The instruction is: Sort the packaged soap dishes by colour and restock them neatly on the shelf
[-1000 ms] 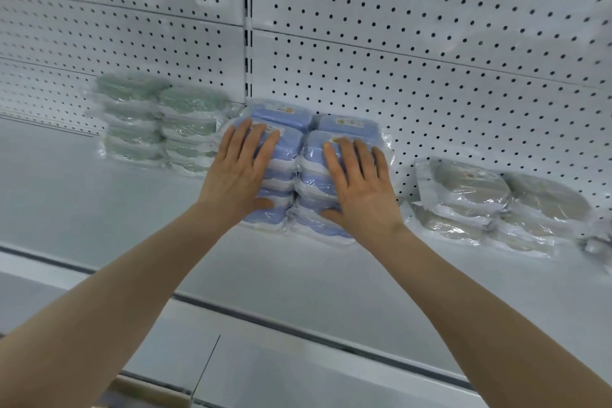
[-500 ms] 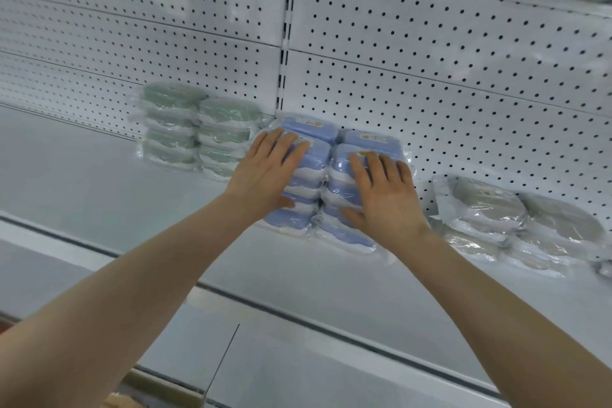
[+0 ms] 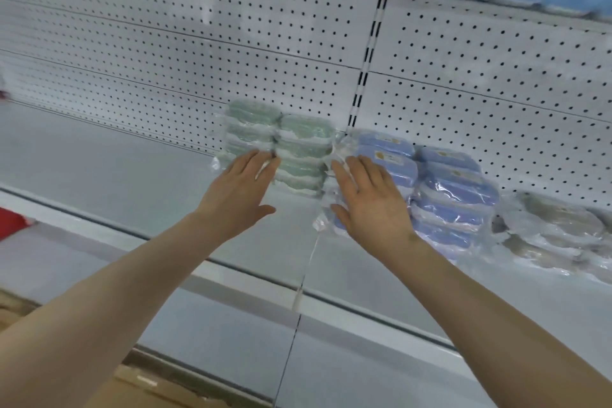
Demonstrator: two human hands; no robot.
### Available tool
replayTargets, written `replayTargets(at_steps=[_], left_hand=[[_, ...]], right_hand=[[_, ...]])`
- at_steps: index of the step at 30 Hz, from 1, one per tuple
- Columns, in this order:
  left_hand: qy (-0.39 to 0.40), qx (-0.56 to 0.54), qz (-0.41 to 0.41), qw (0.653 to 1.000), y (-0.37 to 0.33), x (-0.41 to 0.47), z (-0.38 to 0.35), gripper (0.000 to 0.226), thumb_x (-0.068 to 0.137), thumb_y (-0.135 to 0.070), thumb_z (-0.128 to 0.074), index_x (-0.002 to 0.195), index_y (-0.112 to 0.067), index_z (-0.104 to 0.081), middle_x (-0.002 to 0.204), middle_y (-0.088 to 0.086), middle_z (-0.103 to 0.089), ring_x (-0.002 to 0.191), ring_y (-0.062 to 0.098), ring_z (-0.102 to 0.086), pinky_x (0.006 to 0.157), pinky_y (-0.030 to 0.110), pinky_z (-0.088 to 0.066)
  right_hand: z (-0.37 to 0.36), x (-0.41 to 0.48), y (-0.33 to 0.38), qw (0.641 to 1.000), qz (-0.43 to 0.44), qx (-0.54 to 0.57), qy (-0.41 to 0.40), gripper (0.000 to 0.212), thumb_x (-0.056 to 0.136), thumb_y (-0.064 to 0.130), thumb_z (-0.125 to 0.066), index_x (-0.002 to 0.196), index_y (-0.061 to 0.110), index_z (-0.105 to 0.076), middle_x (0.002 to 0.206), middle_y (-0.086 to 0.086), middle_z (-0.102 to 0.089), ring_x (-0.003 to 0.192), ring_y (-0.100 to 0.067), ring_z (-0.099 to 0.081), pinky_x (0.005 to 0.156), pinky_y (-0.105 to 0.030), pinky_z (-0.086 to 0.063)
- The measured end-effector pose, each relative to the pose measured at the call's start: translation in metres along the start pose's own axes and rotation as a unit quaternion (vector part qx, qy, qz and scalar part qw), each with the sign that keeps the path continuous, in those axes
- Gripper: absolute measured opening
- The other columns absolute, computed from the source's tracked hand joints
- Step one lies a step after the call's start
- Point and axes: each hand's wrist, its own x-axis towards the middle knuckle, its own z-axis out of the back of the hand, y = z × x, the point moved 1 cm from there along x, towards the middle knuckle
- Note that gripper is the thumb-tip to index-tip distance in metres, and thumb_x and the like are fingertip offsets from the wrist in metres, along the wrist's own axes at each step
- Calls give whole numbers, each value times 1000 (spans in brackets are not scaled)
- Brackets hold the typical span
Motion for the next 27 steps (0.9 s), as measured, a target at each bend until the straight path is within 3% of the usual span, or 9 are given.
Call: replayTargets(at_steps=[8, 10, 11, 14, 17, 21, 23, 24, 27], left_hand=[[5, 26, 35, 999, 62, 45, -36, 87, 80, -40, -75, 149, -10, -32, 150, 14, -36, 141, 36, -29, 114, 46, -30], [2, 26, 37, 999, 73, 68, -47, 86, 84, -39, -71, 151, -12, -25, 155, 13, -27, 145, 35, -21, 117, 44, -24], [3, 25, 40, 999, 78, 80, -54, 86, 88, -40, -67, 153, -14, -18, 157, 12, -20, 147, 33, -14, 118, 43, -18], [8, 19, 60, 998, 94, 112, -74, 86, 91, -37, -62, 154, -17, -6, 160, 10, -7, 149, 31, -2, 120, 42, -10], [9, 20, 68, 997, 106, 135, -90, 93, 89, -35, -66, 155, -19, -3, 161, 8, -8, 148, 33, -3, 120, 45, -13], [-4, 22, 62, 998, 116, 147, -103, 96, 83, -27, -74, 155, -17, -12, 157, 9, -22, 146, 36, -16, 116, 46, -23], [-22, 24, 60, 998, 120, 147, -109, 99, 74, -23, -82, 152, -14, -22, 151, 11, -32, 141, 39, -27, 112, 48, -31], [-30, 24, 61, 997, 122, 147, -111, 100, 71, -23, -84, 151, -13, -25, 149, 11, -35, 139, 40, -31, 110, 49, -35], [-46, 31, 56, 997, 128, 145, -115, 102, 67, -24, -87, 149, -13, -27, 146, 11, -39, 136, 40, -35, 108, 48, -38]], right_hand=[[-59, 92, 29, 997, 3, 10, 78, 89, 60, 19, -87, 139, 5, -50, 139, -20, -51, 127, -42, -49, 99, -51, -46], [-72, 115, 25, 993, -23, -5, 114, 95, 56, 12, -86, 142, 6, -47, 142, -21, -47, 130, -45, -46, 100, -53, -46], [-78, 126, 22, 991, -34, -10, 132, 98, 59, 10, -83, 146, 7, -40, 147, -23, -41, 134, -46, -39, 103, -54, -43], [-97, 150, 18, 979, -57, -32, 192, 99, 84, 11, -65, 155, 13, 5, 161, -20, 1, 146, -47, -3, 114, -58, -23], [-108, 167, 19, 970, -97, -40, 221, 101, 87, 7, -59, 152, 16, 18, 159, -21, 11, 145, -49, 4, 114, -59, -21], [-122, 174, 29, 969, -124, -24, 213, 97, 82, 2, -60, 153, 11, 5, 154, -29, -14, 139, -55, -17, 108, -55, -35], [-131, 177, 34, 974, -138, -50, 175, 102, 58, -2, -63, 147, 8, -14, 139, -29, -42, 126, -56, -40, 92, -52, -49], [-135, 178, 36, 975, -139, -54, 164, 99, 50, -2, -56, 142, 9, -20, 131, -27, -50, 119, -55, -48, 84, -51, -54], [-139, 181, 37, 983, -129, -30, 125, 91, 47, -4, -48, 135, 9, -32, 121, -28, -57, 109, -55, -55, 74, -52, -56]])
